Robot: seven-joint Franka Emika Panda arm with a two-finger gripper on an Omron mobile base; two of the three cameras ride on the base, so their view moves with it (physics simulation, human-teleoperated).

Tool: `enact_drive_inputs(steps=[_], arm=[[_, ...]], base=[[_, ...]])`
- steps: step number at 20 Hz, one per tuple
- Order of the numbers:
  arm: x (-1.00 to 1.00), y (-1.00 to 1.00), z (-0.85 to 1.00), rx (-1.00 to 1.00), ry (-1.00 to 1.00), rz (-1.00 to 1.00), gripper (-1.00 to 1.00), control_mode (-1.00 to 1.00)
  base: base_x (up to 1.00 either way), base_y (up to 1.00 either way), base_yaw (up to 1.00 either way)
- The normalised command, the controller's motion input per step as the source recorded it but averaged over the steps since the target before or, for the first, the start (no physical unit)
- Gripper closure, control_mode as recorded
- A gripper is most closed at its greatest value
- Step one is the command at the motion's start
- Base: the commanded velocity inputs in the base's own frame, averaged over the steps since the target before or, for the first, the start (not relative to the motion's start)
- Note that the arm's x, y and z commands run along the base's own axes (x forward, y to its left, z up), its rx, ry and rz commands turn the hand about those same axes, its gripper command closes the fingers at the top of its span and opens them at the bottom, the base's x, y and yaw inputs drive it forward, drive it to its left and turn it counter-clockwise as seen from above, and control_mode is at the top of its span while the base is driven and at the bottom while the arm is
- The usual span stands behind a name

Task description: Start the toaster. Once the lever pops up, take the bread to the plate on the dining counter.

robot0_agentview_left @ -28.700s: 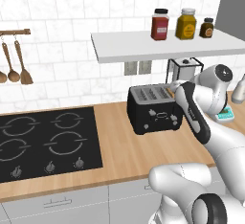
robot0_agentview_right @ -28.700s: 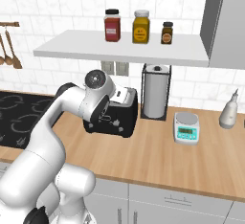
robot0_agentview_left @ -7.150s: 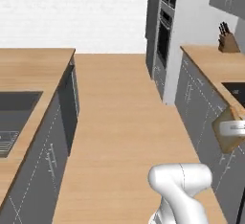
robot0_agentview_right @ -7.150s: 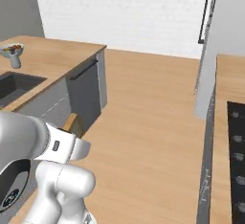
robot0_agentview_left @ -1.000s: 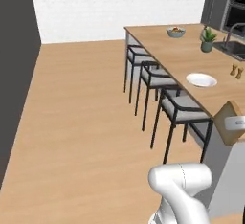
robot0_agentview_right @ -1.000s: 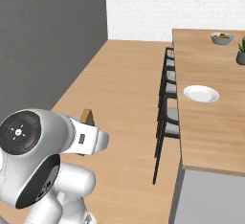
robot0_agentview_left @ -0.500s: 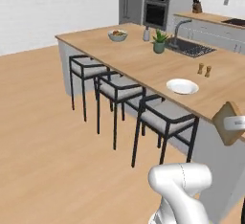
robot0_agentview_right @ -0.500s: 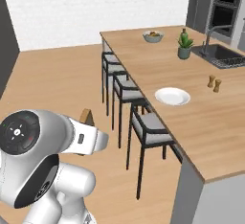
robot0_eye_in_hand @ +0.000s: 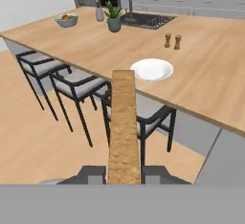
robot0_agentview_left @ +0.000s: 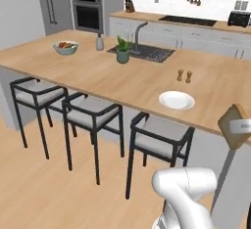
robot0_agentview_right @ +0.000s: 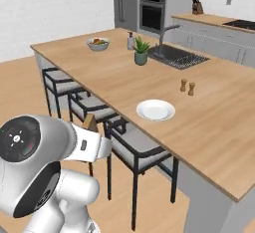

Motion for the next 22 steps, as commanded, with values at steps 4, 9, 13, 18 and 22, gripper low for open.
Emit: enact_drive_inputs(steps=[4, 9, 13, 18, 22], arm=[[0.0, 0.0, 0.0, 0.0, 0.0, 0.0, 1.0, 1.0], [0.0, 0.0, 0.0, 0.0, 0.0, 0.0, 1.0, 1.0], [0.0, 0.0, 0.0, 0.0, 0.0, 0.0, 1.0, 1.0], [0.0, 0.0, 0.0, 0.0, 0.0, 0.0, 1.0, 1.0], [0.0, 0.0, 0.0, 0.0, 0.0, 0.0, 1.0, 1.0]], base=[[1.0, 0.77, -0.54], [0.94, 0.49, -0.57], [0.92, 0.37, -0.64], [0.85, 0.4, -0.51], [0.64, 0.4, -0.25]])
